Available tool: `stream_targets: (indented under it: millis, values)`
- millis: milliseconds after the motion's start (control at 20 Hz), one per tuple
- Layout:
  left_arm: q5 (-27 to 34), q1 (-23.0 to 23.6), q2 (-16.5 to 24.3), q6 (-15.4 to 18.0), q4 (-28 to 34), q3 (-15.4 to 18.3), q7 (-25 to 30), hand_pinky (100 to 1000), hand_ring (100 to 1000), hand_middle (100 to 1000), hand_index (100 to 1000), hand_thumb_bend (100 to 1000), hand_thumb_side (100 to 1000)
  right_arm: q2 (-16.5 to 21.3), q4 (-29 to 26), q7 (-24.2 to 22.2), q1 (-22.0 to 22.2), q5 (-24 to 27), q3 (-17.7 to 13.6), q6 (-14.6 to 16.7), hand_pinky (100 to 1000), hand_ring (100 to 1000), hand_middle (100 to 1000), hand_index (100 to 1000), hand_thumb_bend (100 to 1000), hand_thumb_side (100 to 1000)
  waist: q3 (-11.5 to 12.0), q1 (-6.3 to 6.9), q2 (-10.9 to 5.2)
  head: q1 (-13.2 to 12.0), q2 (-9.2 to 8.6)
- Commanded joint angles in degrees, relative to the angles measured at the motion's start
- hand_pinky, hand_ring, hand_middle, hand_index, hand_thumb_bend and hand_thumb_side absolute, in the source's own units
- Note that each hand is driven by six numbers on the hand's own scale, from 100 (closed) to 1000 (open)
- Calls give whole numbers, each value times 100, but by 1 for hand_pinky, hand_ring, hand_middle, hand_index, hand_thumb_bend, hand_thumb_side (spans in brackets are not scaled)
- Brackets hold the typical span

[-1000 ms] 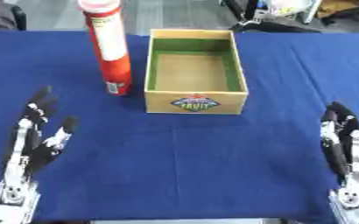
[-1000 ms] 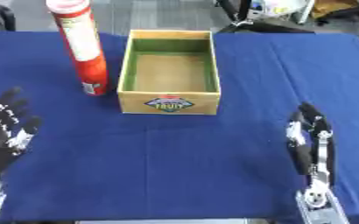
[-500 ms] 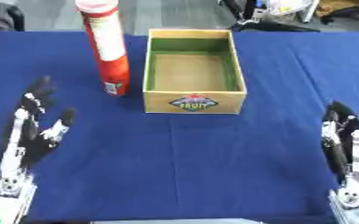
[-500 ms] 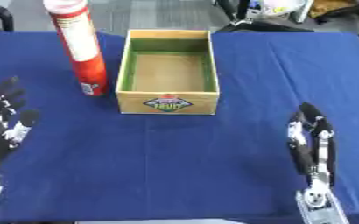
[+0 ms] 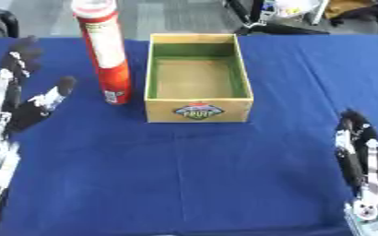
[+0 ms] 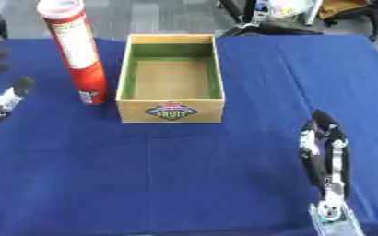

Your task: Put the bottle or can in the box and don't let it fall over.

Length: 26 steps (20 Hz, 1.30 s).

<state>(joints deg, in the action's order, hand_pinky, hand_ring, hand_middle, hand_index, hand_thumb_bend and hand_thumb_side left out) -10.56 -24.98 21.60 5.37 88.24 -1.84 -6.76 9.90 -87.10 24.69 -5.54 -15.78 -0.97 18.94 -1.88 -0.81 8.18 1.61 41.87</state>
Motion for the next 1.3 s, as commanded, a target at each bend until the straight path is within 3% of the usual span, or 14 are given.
stream_targets:
  millis: [50,450,750,1300]
  values:
    - [-66,-319,138,-139,-308,-32,-219,886,917,940,950,719,551,63,-60,-12,-75,14,12,9,760,822,776,855,100,777,-21,2,-51,12,-81]
    - [-83,-1044,-58,-328,-1417,-89,-591,881,914,946,957,735,572,52,-53,-45,-74,36,37,4,761,822,776,853,100,788,-71,-33,-64,3,-95]
    - [282,-1422,-153,-114,-2086,-192,-357,877,911,949,964,729,586,40,-58,-57,-80,54,48,2,761,822,776,853,100,797,-118,-61,-57,-18,-104]
    - [1104,-1816,-188,170,-2595,-289,37,855,901,949,971,718,588,28,-57,-82,-101,86,78,10,761,822,777,853,100,808,-182,-68,-35,-29,-120]
